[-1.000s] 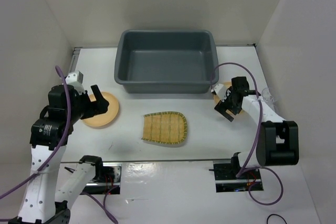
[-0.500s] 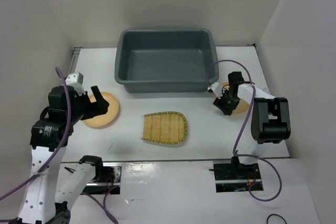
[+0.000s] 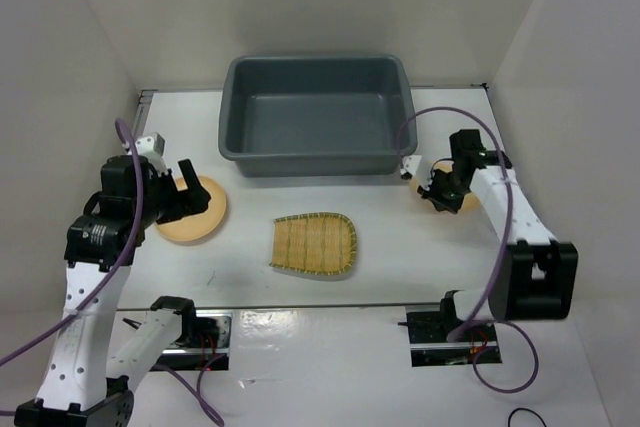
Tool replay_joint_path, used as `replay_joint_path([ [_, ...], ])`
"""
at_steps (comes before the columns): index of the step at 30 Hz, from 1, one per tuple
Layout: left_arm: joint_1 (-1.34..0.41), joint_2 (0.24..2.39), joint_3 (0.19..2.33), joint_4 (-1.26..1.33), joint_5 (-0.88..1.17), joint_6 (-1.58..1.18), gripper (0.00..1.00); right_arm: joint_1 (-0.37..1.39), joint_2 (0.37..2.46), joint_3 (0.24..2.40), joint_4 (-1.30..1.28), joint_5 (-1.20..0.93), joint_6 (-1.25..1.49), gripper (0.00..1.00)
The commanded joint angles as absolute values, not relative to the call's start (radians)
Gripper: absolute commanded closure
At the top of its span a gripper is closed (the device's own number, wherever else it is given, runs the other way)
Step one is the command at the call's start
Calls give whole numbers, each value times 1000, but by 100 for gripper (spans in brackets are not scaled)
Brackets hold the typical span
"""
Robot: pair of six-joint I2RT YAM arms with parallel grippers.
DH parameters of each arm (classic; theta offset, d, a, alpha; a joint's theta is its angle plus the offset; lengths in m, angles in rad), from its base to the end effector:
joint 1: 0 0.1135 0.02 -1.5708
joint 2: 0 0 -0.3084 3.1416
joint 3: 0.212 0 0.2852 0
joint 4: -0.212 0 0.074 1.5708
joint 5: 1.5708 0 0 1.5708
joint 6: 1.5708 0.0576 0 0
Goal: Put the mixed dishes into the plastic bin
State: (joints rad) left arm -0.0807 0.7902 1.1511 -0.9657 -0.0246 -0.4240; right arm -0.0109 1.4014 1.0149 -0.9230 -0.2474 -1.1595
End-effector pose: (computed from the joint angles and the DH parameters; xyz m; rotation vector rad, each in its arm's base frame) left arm 0.1505 -0.0108 0.4124 -0.3875 2.1526 -0.2603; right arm 0.2826 0.0110 0.2425 -1.5524 2.3155 0.0866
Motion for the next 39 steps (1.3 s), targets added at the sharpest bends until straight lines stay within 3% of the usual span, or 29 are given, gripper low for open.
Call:
replay_joint_path([
  [1,-75,796,1147,-933,-40,-428,0,3,1183,1205,-1160,-405,-1220,100],
  [7,-75,796,1137,-911,-31,-437,0,46,964,1359,-1042,-400,-1071,100],
  [12,-75,847,1137,-911,-31,-437,0,226,1027,1451,-761,-309,-904,100],
  [19,-75,931,1137,-930,-49,-446,0,374,1451,1577,-531,-282,-824,100],
  [26,-75,858,1137,-930,-69,-456,0,416,2021,2003,-650,-293,-733,100],
  [35,-75,848,1137,-939,-110,-486,0,382,2318,2247,-754,-229,-764,100],
  [39,-75,906,1137,-948,-120,-486,0,373,2353,2238,-773,-219,-788,100],
])
